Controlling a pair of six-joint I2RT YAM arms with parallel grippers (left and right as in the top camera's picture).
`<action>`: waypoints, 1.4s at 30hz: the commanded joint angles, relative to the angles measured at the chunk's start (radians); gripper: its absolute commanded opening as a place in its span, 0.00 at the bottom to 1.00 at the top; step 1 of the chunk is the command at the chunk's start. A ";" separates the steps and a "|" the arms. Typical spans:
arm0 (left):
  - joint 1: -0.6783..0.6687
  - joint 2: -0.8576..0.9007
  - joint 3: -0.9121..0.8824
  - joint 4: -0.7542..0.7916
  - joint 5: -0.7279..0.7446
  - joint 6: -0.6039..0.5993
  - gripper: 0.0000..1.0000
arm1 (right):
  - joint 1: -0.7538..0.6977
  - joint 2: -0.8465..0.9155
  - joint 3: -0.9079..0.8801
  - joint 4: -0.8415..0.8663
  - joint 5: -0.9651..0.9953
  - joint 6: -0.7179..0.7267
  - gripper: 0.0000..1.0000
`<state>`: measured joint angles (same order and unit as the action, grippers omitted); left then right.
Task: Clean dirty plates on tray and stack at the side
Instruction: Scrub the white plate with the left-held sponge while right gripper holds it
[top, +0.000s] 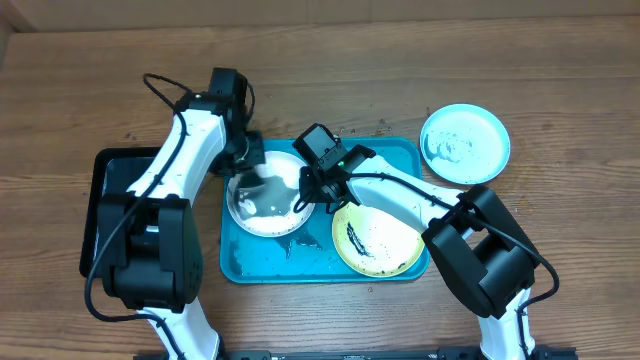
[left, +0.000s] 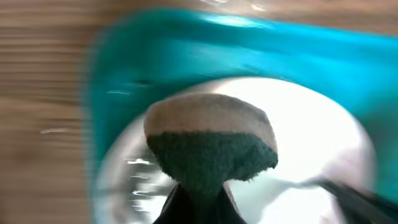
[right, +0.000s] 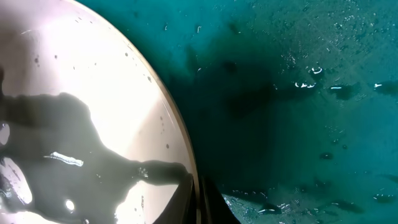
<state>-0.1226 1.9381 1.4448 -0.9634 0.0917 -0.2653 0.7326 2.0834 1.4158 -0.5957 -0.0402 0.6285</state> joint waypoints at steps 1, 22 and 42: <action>-0.003 0.021 -0.013 0.026 0.285 0.093 0.04 | -0.010 0.021 0.005 -0.008 0.050 0.000 0.04; 0.024 0.018 -0.177 0.096 -0.286 -0.081 0.04 | -0.010 0.021 0.006 -0.008 0.053 -0.007 0.04; 0.224 -0.078 0.235 -0.211 -0.097 -0.123 0.04 | -0.007 -0.018 0.164 -0.128 0.177 -0.176 0.04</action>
<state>-0.0132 1.9301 1.6474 -1.1725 -0.0834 -0.3531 0.7326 2.0865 1.4895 -0.6918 0.0235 0.5320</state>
